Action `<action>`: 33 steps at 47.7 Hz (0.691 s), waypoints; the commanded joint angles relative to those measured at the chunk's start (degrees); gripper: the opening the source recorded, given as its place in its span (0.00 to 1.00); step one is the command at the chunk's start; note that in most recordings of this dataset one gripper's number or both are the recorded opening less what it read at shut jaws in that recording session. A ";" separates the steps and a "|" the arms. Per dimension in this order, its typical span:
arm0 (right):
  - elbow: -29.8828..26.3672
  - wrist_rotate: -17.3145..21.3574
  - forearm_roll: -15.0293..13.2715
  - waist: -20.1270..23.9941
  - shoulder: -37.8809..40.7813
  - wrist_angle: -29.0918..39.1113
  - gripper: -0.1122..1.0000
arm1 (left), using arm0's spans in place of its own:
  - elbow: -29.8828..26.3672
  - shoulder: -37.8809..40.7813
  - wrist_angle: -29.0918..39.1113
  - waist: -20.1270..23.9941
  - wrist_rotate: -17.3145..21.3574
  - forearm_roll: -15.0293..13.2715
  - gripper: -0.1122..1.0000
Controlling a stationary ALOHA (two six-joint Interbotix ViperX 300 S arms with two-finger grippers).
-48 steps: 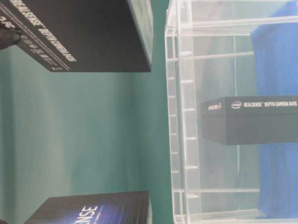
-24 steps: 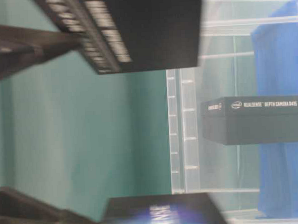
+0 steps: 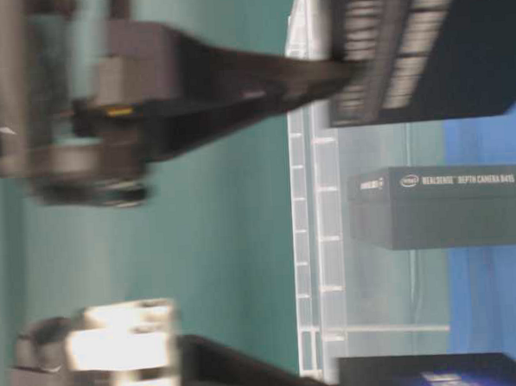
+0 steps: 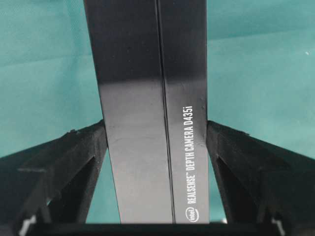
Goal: Take the box out of the case with both arms.
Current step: 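Carry both boxes toward the near side of the table, then lower both boxes upright onto the table in front of the bin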
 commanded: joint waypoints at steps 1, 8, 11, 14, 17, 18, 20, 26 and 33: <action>2.02 0.44 0.09 0.35 -1.23 -3.25 0.70 | 0.88 -0.26 -3.87 -0.26 -0.70 0.35 0.68; 6.06 2.29 0.70 0.35 -1.14 -7.82 0.70 | 2.99 1.76 -9.32 -0.53 -0.79 0.09 0.68; 7.38 3.08 0.70 0.35 -1.14 -8.96 0.70 | 3.34 2.99 -9.49 -0.70 -0.70 -0.18 0.68; 8.53 3.69 0.70 0.44 -1.14 -9.84 0.70 | 3.43 3.69 -9.49 -0.97 -0.62 -0.18 0.68; 9.49 4.22 0.79 0.35 -1.14 -10.81 0.70 | 3.43 4.13 -9.49 -0.97 -0.35 -0.18 0.68; 9.76 4.31 0.79 0.44 -1.14 -11.07 0.70 | 3.43 4.13 -9.58 -0.97 -0.26 -0.18 0.68; 10.11 4.48 0.70 0.44 -1.14 -11.69 0.70 | 3.52 4.13 -9.67 -0.97 -0.18 -0.18 0.68; 11.07 4.57 0.62 0.44 -1.05 -13.62 0.70 | 4.22 3.78 -9.84 -0.88 -0.18 -0.18 0.68; 11.34 4.57 0.44 0.44 -1.14 -14.33 0.70 | 5.01 3.43 -10.55 -0.97 -0.09 -0.70 0.68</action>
